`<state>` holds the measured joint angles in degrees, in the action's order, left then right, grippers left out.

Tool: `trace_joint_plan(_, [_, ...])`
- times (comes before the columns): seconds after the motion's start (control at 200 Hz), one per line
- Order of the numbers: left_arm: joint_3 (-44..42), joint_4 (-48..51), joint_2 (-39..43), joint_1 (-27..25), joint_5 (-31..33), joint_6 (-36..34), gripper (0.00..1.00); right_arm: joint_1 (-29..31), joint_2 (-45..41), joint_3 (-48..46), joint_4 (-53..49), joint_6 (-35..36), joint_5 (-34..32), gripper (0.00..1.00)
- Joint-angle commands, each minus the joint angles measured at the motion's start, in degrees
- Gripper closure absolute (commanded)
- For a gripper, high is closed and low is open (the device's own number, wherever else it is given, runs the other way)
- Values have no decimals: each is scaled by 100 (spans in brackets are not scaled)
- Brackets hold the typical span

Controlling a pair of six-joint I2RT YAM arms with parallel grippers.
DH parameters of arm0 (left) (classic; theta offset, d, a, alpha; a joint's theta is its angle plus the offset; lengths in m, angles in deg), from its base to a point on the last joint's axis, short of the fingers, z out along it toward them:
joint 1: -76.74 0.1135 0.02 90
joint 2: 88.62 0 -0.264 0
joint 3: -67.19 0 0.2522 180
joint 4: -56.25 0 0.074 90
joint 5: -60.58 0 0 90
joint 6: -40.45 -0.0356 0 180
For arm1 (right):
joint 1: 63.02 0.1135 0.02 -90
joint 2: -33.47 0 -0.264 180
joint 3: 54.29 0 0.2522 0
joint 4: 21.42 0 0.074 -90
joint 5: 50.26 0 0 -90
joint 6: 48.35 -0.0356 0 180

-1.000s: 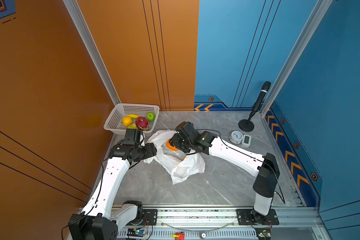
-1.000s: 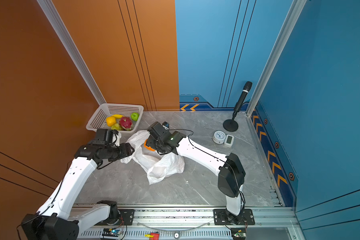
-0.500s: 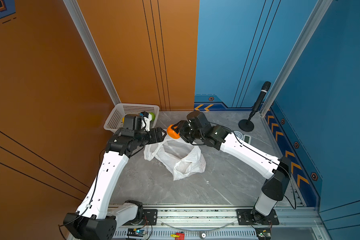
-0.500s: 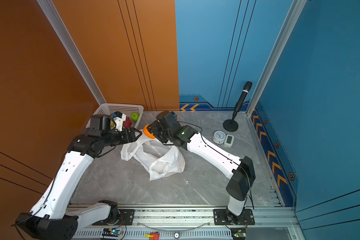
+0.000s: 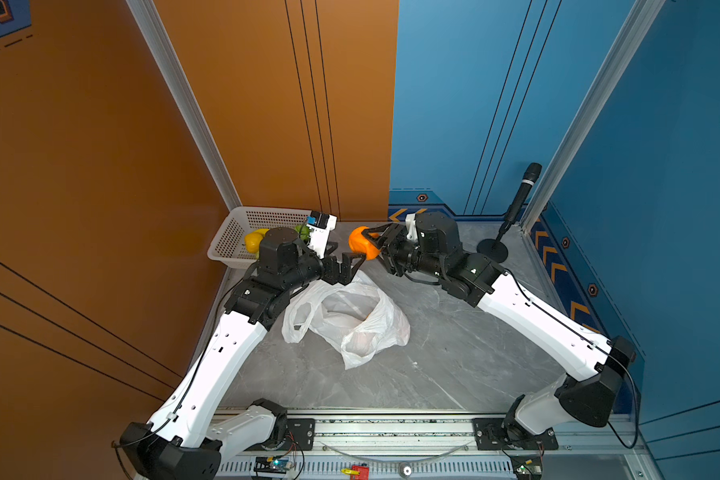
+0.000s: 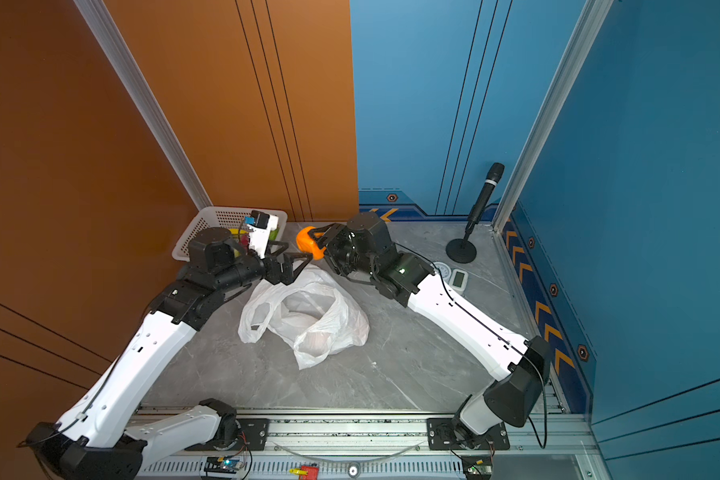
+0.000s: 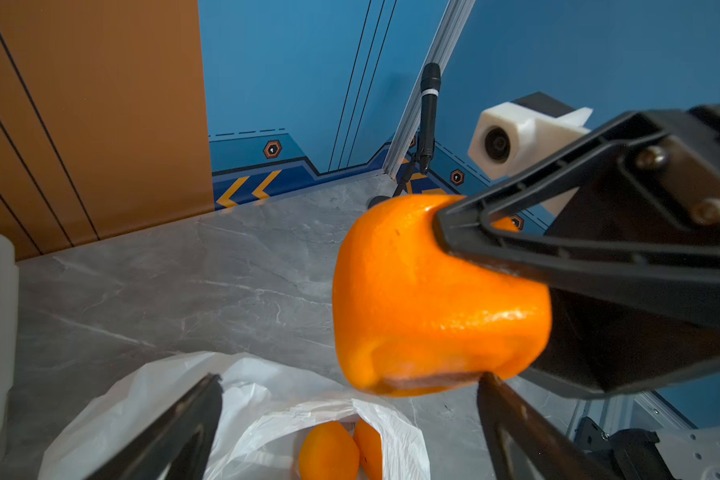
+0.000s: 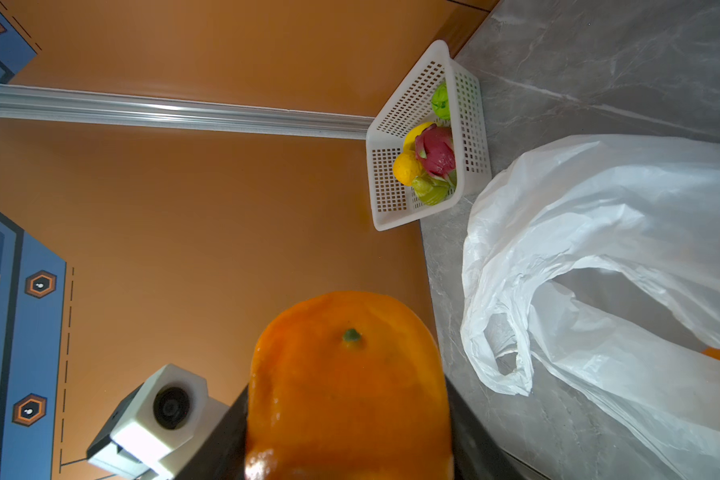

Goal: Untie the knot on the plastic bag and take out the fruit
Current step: 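Raise the orange with the right gripper toward the left gripper, which closes on it, then carry the orange to the white basket with the left gripper while the right withdraws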

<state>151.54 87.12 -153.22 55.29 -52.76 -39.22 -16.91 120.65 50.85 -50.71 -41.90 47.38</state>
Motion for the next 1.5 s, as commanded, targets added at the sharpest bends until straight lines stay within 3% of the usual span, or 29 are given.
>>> trace_joint_plan(0.0, [-40, -1099, -128, -101, -335, 160, 3, 73, -158, -248, 336, -256, 120, 48])
trace_joint_plan(0.305, [356, -1085, -609, -445, -515, 121, 4, 101, -297, -396, 529, -337, 45, 47])
trace_joint_plan(0.536, [338, -1164, -590, -771, -748, -553, 1, 9, -456, -621, 543, -382, -137, 47])
trace_joint_plan(0.831, [410, -1111, -748, -795, -57, -334, 0, -48, -547, -757, 628, -414, -184, 48])
trace_joint_plan(0.951, [389, -1349, -807, -791, 261, -109, 12, 24, -491, -753, 682, -467, -168, 48])
trace_joint_plan(1.001, [400, -1400, -832, -791, 369, -59, 25, 46, -470, -762, 704, -484, -172, 48])
trace_joint_plan(1.091, [405, -1439, -865, -770, 454, -6, 38, 63, -446, -783, 745, -522, -183, 47])
trace_joint_plan(1.211, [434, -1434, -865, -740, 499, 85, 46, 41, -461, -781, 741, -528, -223, 37])
trace_joint_plan(1.372, [632, -1139, -921, -550, 631, 262, 47, -46, -618, -790, 470, -298, -418, 12])
trace_joint_plan(1.497, [864, -820, -1026, -240, 845, 442, 49, -152, -849, -1034, 439, -146, -547, 4])
